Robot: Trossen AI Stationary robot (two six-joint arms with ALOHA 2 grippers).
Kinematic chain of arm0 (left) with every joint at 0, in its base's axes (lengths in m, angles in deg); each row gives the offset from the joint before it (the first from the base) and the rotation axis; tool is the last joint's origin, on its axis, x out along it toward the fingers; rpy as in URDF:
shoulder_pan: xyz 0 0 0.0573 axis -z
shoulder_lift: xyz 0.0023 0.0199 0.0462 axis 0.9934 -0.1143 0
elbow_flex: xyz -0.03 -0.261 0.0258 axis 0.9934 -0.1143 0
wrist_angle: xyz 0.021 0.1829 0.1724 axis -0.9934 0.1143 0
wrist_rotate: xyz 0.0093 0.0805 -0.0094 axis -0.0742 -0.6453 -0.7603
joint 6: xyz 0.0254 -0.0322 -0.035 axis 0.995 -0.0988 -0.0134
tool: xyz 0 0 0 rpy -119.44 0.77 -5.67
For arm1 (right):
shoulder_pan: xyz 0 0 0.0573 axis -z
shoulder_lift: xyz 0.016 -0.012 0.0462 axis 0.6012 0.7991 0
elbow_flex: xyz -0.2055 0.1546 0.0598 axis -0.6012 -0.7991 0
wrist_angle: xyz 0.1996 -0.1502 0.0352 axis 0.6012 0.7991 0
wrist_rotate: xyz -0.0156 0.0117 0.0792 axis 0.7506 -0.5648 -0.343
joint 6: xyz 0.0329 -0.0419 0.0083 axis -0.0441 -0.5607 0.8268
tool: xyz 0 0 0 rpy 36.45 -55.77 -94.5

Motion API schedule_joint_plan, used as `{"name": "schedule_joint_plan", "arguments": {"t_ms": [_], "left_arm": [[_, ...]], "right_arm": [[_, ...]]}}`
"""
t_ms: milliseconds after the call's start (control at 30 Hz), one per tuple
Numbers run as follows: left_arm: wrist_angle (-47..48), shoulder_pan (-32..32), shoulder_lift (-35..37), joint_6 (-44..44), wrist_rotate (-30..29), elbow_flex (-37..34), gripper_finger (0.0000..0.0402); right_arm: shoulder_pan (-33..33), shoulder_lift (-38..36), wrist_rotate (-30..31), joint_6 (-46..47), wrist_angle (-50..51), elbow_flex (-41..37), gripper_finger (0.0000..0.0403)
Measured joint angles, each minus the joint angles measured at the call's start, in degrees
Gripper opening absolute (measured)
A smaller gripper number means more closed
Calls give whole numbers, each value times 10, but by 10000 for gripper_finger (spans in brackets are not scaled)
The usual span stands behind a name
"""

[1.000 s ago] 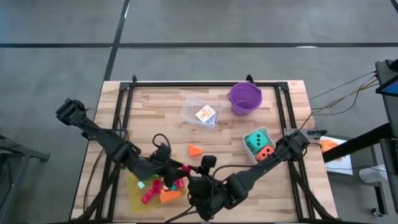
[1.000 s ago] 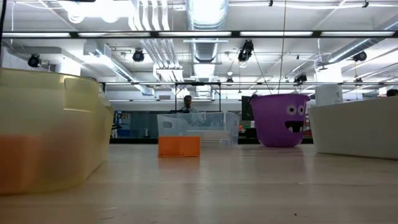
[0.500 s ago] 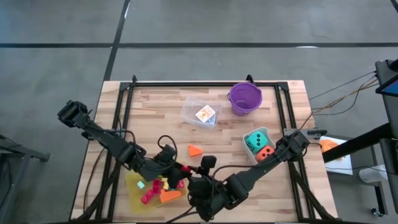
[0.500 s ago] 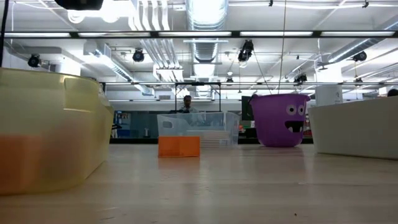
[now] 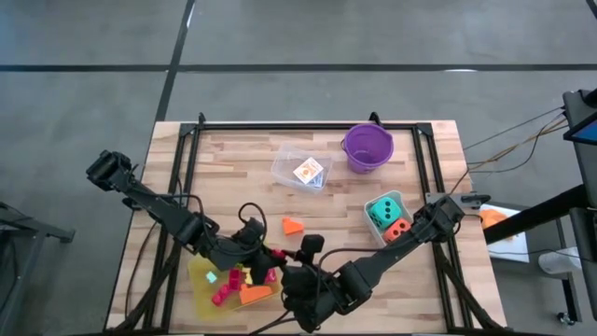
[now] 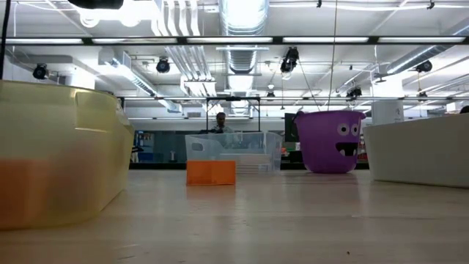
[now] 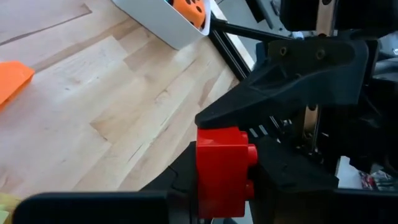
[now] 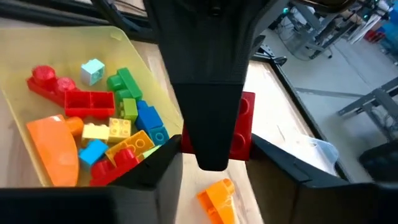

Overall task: Pick & Place Toys
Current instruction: Put the red game piece into the yellow bin

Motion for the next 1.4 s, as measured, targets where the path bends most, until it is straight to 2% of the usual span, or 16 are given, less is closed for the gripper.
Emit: {"name": "schedule_joint_plan", "arguments": {"t_ms": [267,400,533,667,833,933,1133,1267,1400], "left_arm": [[9,0,0,15,20,0,79],[45,0,0,16,43,0,79],[126,5,2,14,84,0,79],[229,23,3,-28,98,0,79],[352,55,3,-92,137,0,79],[380,80,3,-133,153,0,79],[396,130,-11,-221,190,0,79],[420,138,-38,-255,218,0,79],[442,130,-67,-252,230,0,79]], "right_arm": [[0,0,0,15,-6,0,268],[0,0,-4,24,-5,-2,304],[-8,0,-6,54,-2,-17,329],[-16,0,-12,82,0,-44,345],[-17,0,-67,135,1,-88,350],[-16,0,-95,163,0,-115,351],[-14,0,-110,196,-2,-155,351],[-14,0,-112,206,-3,-174,351],[-13,1,-132,206,-3,-183,351]]}}
